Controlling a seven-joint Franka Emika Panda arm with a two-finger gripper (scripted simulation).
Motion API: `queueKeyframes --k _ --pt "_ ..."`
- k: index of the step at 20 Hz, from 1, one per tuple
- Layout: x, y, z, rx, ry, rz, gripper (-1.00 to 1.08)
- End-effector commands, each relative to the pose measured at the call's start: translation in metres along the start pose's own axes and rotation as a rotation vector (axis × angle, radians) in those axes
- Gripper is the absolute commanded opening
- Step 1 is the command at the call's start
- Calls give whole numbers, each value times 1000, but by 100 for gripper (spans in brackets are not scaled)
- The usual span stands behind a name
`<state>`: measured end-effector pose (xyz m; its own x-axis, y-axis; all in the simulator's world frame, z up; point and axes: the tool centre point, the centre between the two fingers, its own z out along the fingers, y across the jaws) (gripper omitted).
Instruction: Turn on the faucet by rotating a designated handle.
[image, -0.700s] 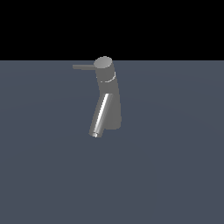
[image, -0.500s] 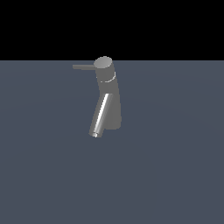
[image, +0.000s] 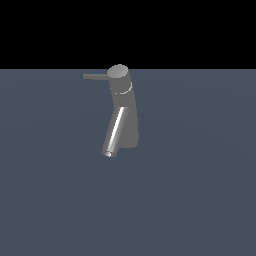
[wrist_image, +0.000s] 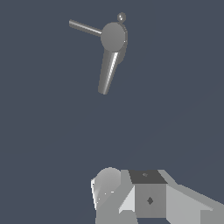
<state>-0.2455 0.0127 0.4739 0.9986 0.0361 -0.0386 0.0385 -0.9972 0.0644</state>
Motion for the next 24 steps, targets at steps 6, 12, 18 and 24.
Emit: queueKeyframes --k 6,12,18,24 --pt "4 -5 -3 2 21 30 -100" --pt "15 -19 -8 11 72 108 -100" --pt "35 -41 -15 29 149 234 -100" --pt "63 -67 -18 60 237 396 -100"
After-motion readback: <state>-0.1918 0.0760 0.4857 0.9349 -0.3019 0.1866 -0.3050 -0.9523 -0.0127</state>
